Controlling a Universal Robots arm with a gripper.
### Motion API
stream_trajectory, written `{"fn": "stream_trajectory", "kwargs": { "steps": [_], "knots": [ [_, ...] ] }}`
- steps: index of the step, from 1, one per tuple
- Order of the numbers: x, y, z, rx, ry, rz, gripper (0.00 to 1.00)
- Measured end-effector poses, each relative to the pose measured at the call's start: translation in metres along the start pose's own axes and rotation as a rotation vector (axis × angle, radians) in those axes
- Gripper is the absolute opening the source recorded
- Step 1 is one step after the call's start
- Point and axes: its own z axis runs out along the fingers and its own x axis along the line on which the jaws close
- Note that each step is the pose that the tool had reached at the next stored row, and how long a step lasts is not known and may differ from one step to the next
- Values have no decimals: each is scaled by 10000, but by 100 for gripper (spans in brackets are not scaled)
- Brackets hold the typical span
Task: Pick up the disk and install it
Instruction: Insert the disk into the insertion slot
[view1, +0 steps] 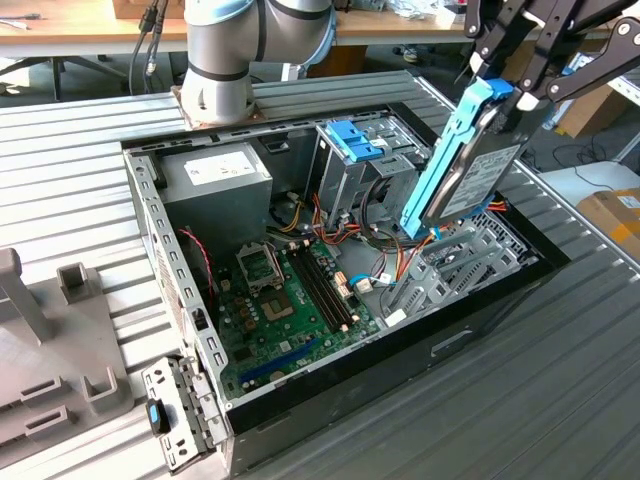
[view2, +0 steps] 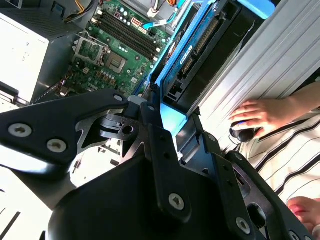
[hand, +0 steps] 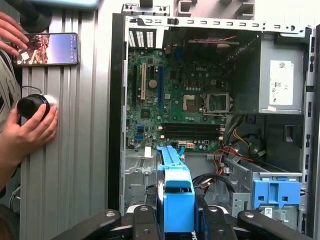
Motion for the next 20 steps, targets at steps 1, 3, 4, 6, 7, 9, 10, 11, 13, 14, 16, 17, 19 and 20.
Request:
{"fn": "stream_trajectory", "kwargs": {
  "steps": [1, 3, 4, 6, 7, 9, 10, 11, 13, 14, 16, 17, 19, 20],
  "knots": [
    [9, -3, 0, 0, 0, -1, 37],
    [25, -6, -1, 1, 0, 0, 37],
    [43, -9, -2, 0, 1, 0, 37],
    [63, -24, 1, 1, -1, 1, 37],
    [64, -37, 3, 0, 0, 2, 37],
    [65, -85, 8, 0, 3, 2, 37],
    [67, -117, 11, 0, 2, 3, 37],
    [68, -145, 13, 0, 3, 2, 37],
    [70, -207, 18, 0, 3, 2, 37],
    [71, -252, 20, 0, 3, 3, 37],
    [74, -332, 22, 0, 7, 3, 37],
    [75, -357, 23, 0, 8, 2, 37],
    [77, -389, 23, 0, 10, 3, 37],
    [81, -403, 24, 0, 9, 3, 37]
  ]
}}
